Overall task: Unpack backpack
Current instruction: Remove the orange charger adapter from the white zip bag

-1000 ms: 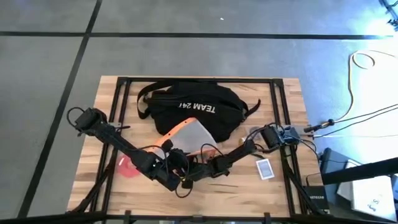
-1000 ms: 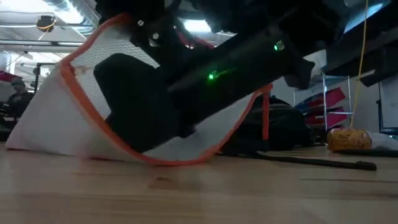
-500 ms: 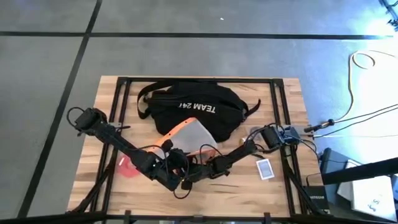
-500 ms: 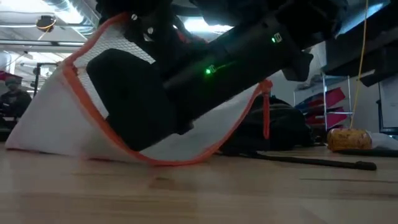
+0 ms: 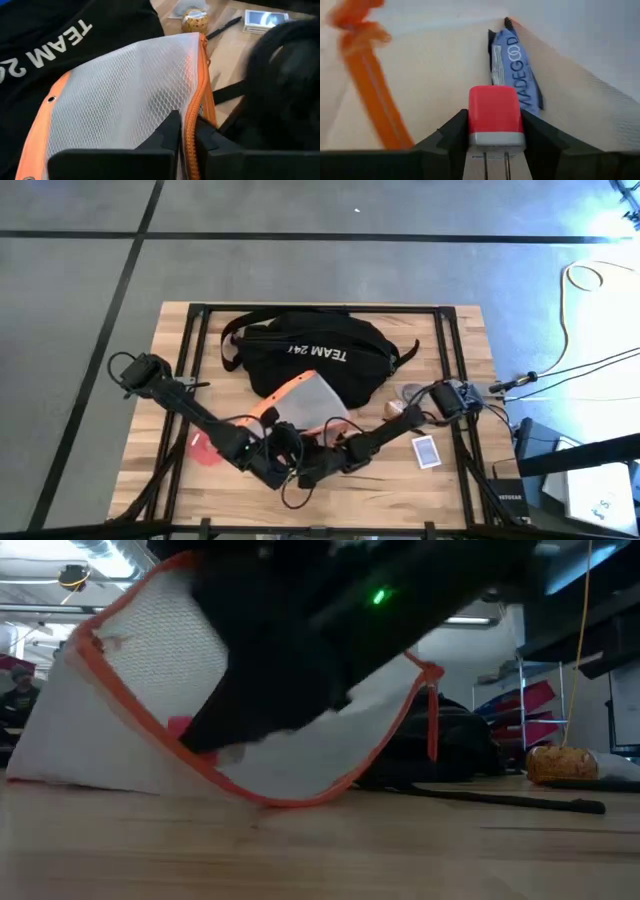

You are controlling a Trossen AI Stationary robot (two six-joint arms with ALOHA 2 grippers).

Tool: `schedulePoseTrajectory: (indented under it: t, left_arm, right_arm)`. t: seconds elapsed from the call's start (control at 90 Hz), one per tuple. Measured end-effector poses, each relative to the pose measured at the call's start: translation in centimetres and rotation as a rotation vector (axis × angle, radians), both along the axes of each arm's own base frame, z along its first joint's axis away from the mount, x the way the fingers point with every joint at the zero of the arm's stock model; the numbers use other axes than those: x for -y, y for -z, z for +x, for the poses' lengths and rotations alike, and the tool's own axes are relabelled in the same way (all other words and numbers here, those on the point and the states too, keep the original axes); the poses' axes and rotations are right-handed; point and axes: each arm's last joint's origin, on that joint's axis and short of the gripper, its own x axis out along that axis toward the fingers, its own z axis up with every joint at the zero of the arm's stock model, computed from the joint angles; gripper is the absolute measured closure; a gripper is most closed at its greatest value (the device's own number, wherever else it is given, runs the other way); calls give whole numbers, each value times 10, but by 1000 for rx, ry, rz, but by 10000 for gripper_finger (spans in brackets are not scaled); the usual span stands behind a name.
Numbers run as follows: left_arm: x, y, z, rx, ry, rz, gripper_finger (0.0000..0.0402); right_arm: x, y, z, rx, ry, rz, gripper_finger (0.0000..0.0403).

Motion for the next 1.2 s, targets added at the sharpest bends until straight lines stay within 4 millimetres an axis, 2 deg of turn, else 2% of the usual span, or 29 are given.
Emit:
schedulePoseTrajectory:
  t: [0.222,0.333,0.633,0.878,1.2]
  left_arm:
    - [0,0,-1,-6,-2,11,402]
    - [-1,1,-2,-13,-4,17,402]
    - [-2,1,-2,-25,-11,35,402]
    - [-2,1,-2,-24,-13,36,402]
    - [-5,1,-1,-23,-22,34,402]
  right_arm:
    - [-17,-20,-21,-52,-11,-63,264]
    - [-26,-36,-32,-57,-30,-81,264]
    - [-47,-71,-74,-103,-18,-141,263]
    - [-55,-73,-115,-188,121,-199,263]
    - [-50,-71,-166,-224,408,-247,263]
